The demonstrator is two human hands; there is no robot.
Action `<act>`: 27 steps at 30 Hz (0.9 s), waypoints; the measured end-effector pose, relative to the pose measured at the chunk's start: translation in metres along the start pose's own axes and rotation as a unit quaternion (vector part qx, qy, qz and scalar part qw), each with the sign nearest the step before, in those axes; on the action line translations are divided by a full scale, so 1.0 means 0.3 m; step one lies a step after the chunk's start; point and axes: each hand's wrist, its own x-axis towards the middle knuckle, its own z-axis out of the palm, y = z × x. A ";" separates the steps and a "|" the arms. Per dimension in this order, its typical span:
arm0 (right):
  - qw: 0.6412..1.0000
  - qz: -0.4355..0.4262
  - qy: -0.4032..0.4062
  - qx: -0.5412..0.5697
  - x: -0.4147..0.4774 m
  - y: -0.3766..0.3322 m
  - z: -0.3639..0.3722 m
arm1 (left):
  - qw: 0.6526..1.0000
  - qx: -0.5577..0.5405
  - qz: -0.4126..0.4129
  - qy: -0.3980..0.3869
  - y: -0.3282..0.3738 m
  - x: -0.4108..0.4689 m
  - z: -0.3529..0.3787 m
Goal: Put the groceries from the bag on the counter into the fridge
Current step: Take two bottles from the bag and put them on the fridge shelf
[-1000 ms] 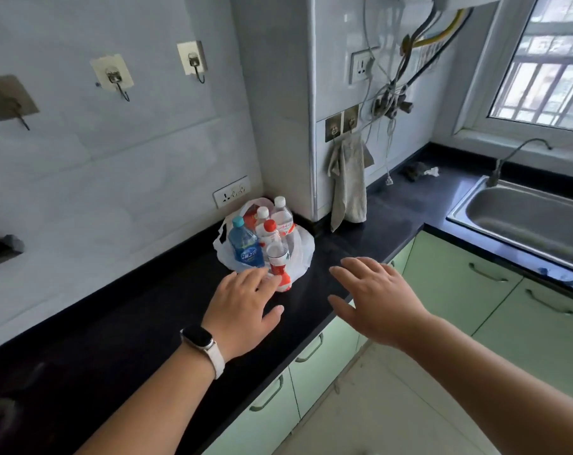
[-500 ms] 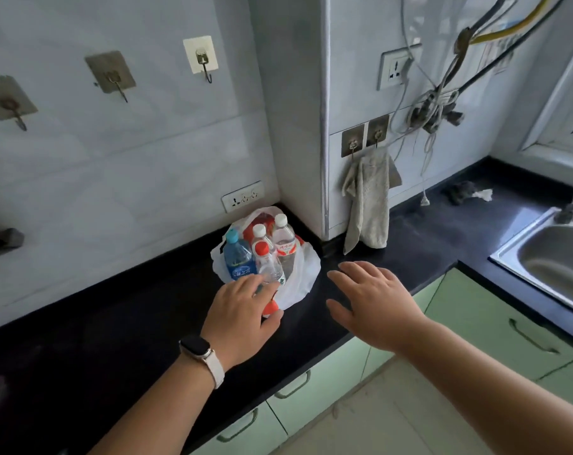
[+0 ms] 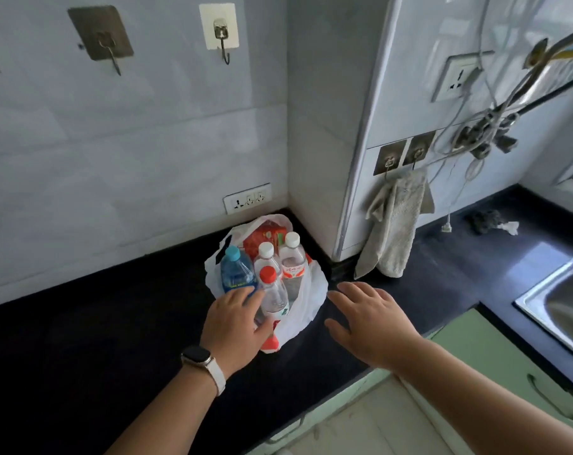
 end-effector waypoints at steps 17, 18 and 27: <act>0.900 0.198 -0.027 0.388 0.359 0.065 0.223 | 0.869 -0.424 -0.254 -0.024 0.008 0.048 0.265; 0.895 0.198 -0.030 0.398 0.380 0.072 0.237 | 0.867 -0.424 -0.261 -0.026 0.011 0.051 0.271; 0.884 0.127 -0.052 0.447 0.563 0.067 0.280 | 0.853 -0.404 -0.330 0.000 0.053 0.082 0.335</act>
